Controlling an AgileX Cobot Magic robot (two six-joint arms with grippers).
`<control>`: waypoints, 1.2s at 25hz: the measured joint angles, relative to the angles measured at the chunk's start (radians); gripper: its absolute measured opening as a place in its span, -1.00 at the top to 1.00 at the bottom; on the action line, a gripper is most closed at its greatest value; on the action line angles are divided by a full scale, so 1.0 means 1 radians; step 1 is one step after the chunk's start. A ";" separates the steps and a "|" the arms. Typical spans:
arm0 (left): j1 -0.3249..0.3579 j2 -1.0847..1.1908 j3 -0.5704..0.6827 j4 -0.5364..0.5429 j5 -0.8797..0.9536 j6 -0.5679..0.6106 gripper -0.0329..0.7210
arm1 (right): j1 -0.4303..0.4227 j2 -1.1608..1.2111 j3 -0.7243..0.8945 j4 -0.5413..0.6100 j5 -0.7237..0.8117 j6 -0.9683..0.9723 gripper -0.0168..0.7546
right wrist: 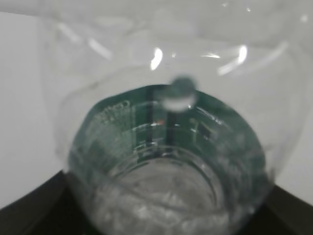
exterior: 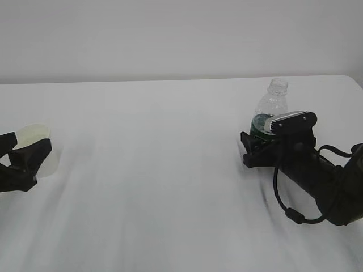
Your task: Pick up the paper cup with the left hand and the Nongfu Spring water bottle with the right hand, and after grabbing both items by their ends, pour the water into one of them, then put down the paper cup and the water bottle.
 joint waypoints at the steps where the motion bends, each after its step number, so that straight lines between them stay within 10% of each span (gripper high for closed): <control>1: 0.000 0.000 0.000 0.000 0.000 0.000 -0.48 | 0.000 0.000 0.000 0.000 0.000 0.000 -0.55; 30: 0.000 0.000 0.000 0.072 0.000 -0.088 -0.48 | 0.000 -0.448 0.385 0.031 0.007 0.000 -0.57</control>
